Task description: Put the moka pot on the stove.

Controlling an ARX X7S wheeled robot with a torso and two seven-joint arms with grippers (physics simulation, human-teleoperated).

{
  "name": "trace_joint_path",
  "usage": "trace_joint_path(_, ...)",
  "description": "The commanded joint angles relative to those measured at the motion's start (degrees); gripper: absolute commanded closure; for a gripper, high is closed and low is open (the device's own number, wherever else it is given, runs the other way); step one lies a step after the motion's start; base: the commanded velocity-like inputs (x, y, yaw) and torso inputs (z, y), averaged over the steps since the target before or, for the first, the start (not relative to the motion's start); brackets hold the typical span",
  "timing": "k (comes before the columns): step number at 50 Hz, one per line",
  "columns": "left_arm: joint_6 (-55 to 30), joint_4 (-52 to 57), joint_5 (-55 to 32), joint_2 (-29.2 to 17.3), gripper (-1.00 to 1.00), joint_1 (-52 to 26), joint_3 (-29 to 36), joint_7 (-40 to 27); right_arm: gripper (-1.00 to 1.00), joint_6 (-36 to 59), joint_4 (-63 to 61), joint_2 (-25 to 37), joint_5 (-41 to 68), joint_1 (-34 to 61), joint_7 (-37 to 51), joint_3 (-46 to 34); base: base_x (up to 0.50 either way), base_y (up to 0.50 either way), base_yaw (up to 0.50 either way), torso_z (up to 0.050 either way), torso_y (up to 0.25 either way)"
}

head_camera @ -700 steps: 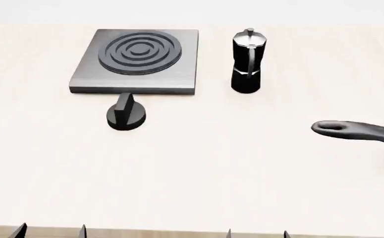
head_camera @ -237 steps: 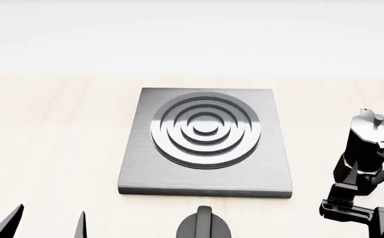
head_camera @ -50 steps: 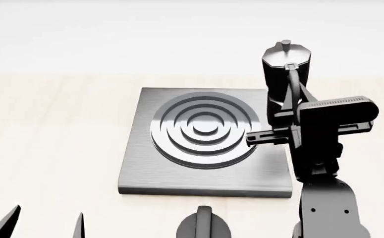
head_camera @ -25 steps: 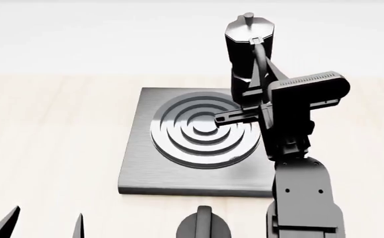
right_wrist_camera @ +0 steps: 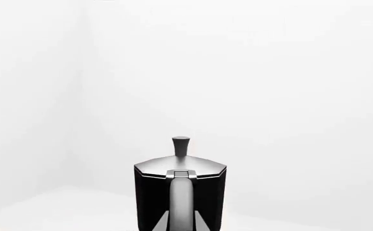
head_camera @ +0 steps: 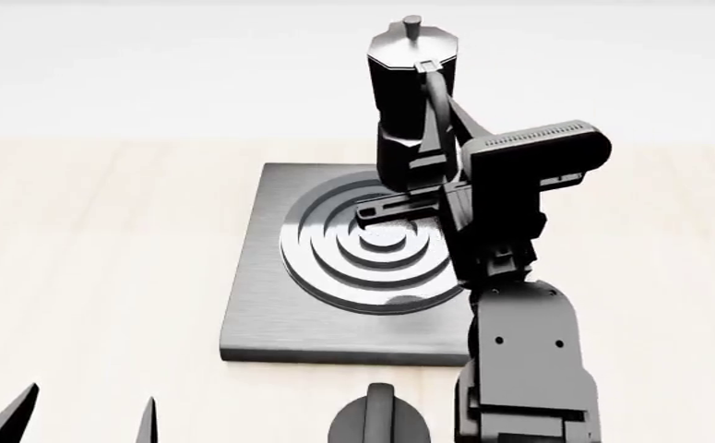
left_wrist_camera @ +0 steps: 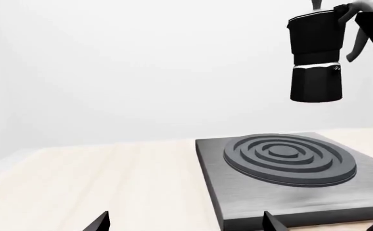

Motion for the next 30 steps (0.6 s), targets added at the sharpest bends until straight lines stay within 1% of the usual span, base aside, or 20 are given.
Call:
trace_joint_path(1, 0.11, -0.08, -0.10, -0.10, -1.00, -0.06, 0.14, -0.06, 1.00, 0.60, -0.03, -1.24, -0.16, 0.63, -0.51, 2.62, 0.00, 0.00, 0.00, 0.000, 0.000)
trace_joint_path(13, 0.30, 0.05, -0.16, -0.22, -1.00, 0.18, 0.24, -0.28, 1.00, 2.94, -0.02, -1.26, 0.32, -0.16, 0.31, 2.60, 0.00, 0.00, 0.00, 0.000, 0.002)
trace_joint_path(25, 0.70, -0.08, -0.39, -0.38, -1.00, 0.32, 0.22, -0.32, 1.00, 5.66, -0.02, -1.22, -0.56, -1.27, 1.60, 4.25, 0.00, 0.00, 0.00, 0.000, 0.001)
trace_joint_path(30, 0.54, -0.02, -0.40, -0.40, -1.00, 0.25, 0.30, -0.44, 1.00, 6.45, -0.02, -1.35, 0.31, -1.52, 2.07, 3.02, 0.00, 0.00, 0.00, 0.000, 0.002)
